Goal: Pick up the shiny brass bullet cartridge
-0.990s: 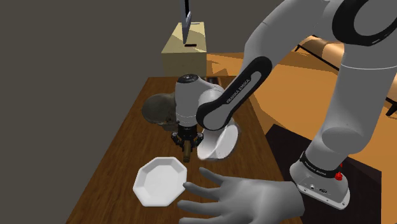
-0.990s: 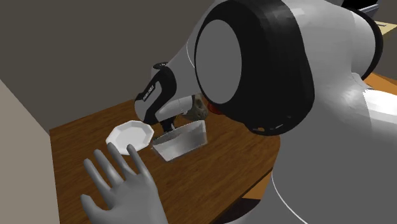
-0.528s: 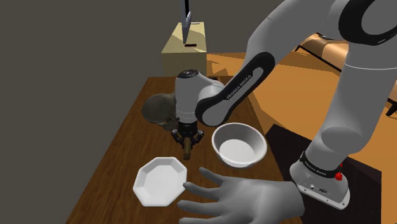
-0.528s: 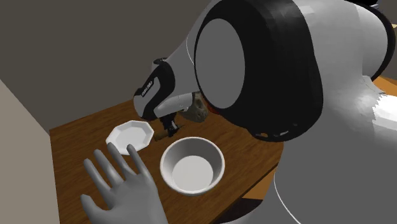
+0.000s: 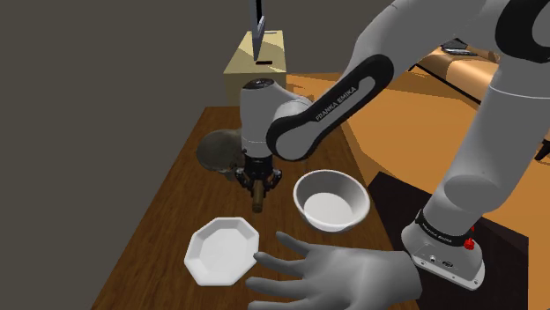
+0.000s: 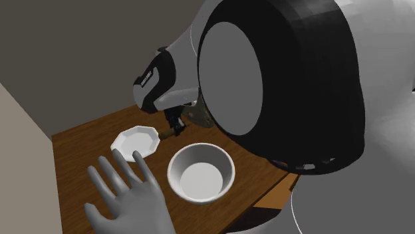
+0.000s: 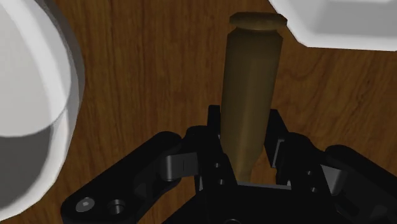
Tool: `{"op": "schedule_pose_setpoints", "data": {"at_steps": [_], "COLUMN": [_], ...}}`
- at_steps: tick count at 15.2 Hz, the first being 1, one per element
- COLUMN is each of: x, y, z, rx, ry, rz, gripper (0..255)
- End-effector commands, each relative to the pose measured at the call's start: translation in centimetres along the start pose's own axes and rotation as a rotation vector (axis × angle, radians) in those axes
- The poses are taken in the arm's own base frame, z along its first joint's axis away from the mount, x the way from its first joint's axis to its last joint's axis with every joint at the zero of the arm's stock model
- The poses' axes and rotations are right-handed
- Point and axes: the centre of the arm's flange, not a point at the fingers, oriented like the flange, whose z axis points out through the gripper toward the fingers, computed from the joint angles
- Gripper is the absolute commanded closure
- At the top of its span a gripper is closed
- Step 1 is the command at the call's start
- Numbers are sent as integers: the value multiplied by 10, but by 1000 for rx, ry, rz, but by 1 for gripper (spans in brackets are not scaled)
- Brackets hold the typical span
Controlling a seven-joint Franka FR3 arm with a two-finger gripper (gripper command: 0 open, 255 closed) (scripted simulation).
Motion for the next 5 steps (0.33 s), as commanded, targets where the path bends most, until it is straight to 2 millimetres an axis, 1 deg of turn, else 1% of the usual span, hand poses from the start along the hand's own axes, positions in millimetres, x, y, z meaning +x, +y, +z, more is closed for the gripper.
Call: {"op": "schedule_pose_setpoints", "data": {"at_steps": [1,3,5], "x": [-1,-1,-1], "y": [0,-1,-1], "z": [-10,-20,-21], "rx": [0,0,0], "ry": [0,0,0], "rz": [0,0,0], "gripper": [255,255,255]}}
